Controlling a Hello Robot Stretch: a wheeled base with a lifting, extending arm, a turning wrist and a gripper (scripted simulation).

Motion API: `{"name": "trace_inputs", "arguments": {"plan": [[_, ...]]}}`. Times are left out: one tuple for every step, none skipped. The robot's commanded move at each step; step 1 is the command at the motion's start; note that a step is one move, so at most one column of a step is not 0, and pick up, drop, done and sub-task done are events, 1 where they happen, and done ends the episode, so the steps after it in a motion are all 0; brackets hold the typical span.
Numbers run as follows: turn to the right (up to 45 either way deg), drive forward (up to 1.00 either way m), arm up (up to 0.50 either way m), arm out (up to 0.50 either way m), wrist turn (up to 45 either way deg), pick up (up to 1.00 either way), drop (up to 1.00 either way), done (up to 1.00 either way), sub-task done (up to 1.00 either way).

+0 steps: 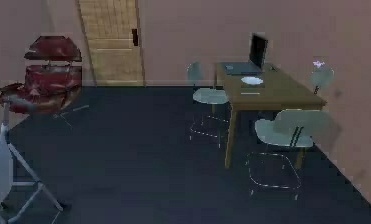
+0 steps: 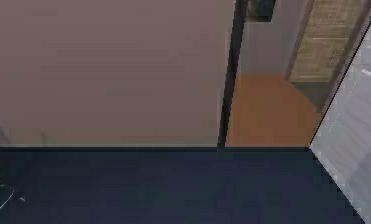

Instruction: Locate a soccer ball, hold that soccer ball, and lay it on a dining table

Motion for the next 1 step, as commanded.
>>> {"name": "trace_inputs", "arguments": {"plan": [[-45.0,0.00,0.00,0.00,0.0,0.00,0.00,0.00,0.00]]}}
